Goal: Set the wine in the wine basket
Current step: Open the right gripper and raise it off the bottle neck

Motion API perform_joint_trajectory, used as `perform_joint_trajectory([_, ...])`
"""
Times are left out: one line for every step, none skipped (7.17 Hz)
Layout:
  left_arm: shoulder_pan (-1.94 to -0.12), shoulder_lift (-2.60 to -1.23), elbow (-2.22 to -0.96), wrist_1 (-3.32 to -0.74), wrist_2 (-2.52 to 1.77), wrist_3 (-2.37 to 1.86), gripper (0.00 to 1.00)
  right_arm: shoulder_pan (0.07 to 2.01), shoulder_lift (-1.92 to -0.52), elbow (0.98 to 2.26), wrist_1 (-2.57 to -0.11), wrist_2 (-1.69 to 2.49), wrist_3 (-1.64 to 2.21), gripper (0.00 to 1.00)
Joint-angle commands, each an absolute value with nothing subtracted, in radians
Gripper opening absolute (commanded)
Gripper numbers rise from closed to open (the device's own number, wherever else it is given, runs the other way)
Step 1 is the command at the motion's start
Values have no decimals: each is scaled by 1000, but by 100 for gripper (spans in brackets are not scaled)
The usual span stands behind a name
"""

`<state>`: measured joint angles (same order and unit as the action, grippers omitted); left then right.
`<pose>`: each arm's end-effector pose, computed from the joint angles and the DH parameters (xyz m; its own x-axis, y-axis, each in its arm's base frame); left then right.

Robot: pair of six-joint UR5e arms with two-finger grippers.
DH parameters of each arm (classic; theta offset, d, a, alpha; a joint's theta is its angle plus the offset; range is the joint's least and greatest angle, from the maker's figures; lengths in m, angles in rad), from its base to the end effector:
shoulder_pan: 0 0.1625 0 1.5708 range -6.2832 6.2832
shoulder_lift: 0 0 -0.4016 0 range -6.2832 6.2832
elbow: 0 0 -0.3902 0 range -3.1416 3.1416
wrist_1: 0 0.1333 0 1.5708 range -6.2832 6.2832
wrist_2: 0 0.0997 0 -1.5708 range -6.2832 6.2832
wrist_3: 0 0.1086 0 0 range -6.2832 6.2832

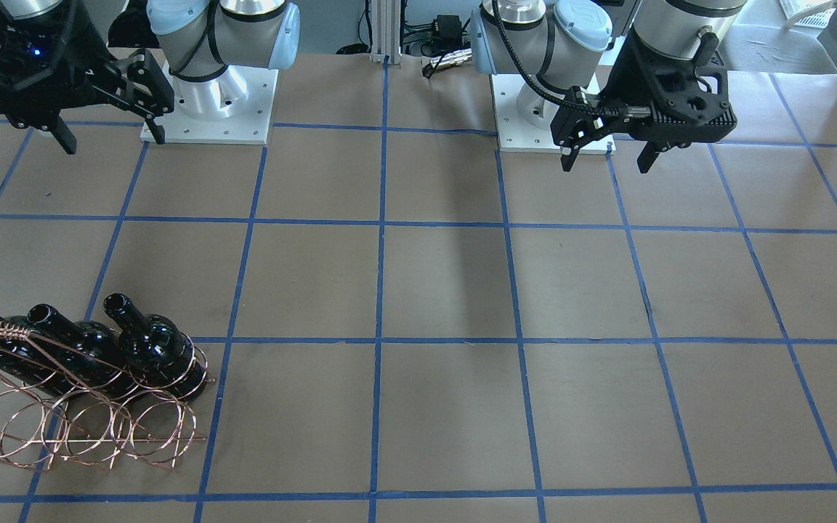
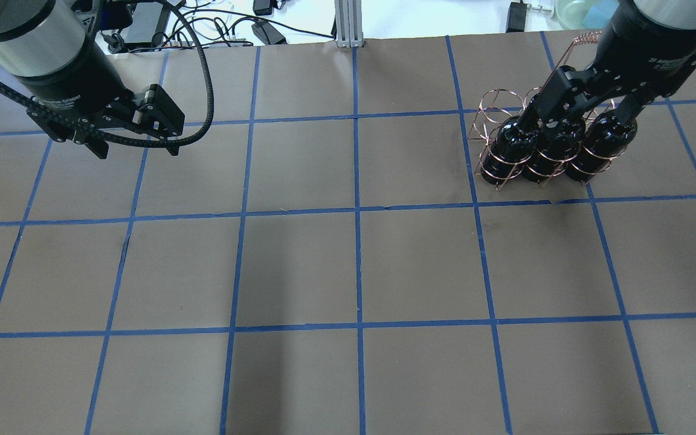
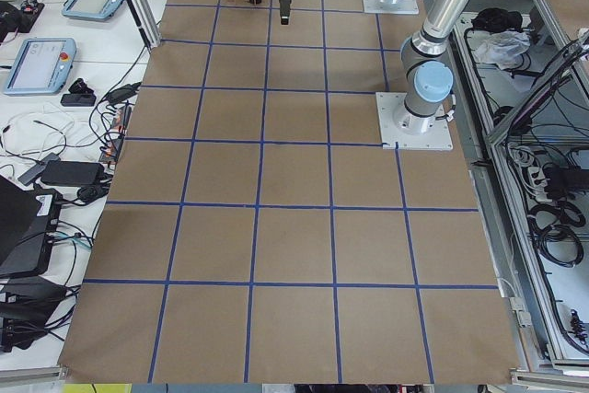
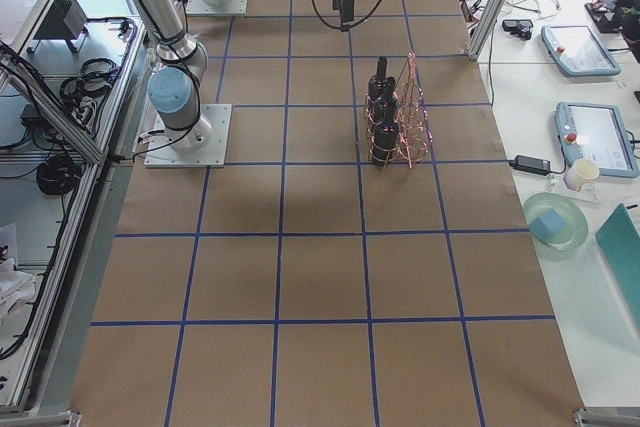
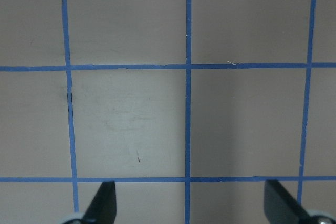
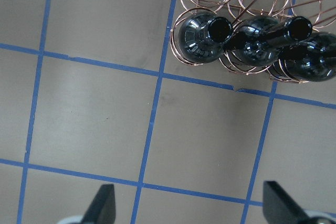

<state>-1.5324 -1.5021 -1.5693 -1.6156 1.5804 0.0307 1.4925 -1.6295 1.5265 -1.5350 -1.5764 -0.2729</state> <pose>-0.1143 -0.4688 0.4845 -0.9999 -0.0080 -0.0104 -0.0077 0.9997 -0.0251 0.0954 -0.4803 0.5019 -0.9810 -0.1924 0.0235 -0.1935 0.9791 -0.0632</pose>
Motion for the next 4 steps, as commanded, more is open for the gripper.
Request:
perform_joint_trajectory([-1532, -1500, -1571, -1618, 1582, 31, 100, 1494, -1626, 1523, -1559, -1565, -270, 100])
perform_joint_trajectory([-1532, -1500, -1571, -1618, 1582, 31, 100, 1494, -1626, 1526, -1555, -1563, -256, 100])
perform_joint_trajectory([-1532, -1500, -1571, -1618, 1582, 31, 100, 1494, -1628, 1525, -1552, -1568, -171, 100])
perform_joint_trajectory([-1532, -1500, -1571, -1618, 1578, 31, 100, 1494, -1632, 1525, -1554, -1569, -113, 100])
